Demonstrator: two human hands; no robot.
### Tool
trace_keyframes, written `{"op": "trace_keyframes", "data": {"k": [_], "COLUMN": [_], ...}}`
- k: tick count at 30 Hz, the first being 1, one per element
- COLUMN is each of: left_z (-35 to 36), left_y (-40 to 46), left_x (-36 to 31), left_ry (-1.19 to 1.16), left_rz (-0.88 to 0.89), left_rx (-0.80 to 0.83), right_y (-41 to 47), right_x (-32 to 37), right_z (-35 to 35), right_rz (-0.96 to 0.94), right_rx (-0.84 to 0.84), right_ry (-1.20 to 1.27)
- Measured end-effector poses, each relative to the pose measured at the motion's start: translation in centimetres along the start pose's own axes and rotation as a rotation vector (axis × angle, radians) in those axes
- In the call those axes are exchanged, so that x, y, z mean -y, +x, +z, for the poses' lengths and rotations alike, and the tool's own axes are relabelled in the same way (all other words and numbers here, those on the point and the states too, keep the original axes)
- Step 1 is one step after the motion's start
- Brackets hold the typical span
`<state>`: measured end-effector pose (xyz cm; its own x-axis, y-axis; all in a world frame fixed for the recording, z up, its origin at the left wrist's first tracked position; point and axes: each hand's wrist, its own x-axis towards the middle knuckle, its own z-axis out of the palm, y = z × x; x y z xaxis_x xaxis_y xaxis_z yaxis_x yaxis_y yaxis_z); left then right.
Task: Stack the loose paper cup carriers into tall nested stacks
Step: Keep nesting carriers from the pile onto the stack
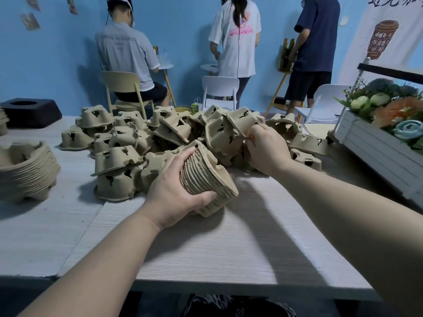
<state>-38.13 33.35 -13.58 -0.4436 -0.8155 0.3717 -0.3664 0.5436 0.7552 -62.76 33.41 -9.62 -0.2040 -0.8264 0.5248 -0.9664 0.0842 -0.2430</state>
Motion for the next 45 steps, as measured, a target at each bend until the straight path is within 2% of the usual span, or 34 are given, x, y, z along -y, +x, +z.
{"op": "trace_keyframes", "data": {"k": [8,18,22,25,29,32,39,45], "left_z": [0.1,0.1,0.6,0.9,1.1,1.1,1.1,1.2], "left_y": [0.0,-0.6,-1.2,-1.4,-1.6,-1.6,-1.5,-1.4], "left_x": [-0.1,-0.2,-1.4,-1.9,-2.0,-2.1,-2.1,-2.0], "left_ry": [0.002,-0.024,-0.005,0.010,0.025,0.037,0.053,0.051], "left_rz": [-0.012,-0.010,0.010,0.023,0.033,0.024,0.014,0.014], "left_rx": [-0.002,-0.021,0.015,0.028,0.030,0.032,0.035,0.033], "right_y": [-4.4,-7.4,-8.9,-10.0,-11.2,-12.0,-11.8,-10.9], "right_x": [-1.4,-2.3,-2.4,-2.4,-2.7,-2.7,-2.9,-2.4], "right_z": [-2.9,-5.2,-5.0,-4.8,-4.5,-4.3,-4.7,-4.5], "right_rz": [-0.087,0.304,0.395,0.393,0.338,0.269,0.179,0.098], "right_rx": [0.019,-0.262,-0.334,-0.293,-0.099,-0.067,-0.171,-0.411], "right_ry": [0.107,0.635,0.753,0.700,0.417,0.292,0.100,0.234]}}
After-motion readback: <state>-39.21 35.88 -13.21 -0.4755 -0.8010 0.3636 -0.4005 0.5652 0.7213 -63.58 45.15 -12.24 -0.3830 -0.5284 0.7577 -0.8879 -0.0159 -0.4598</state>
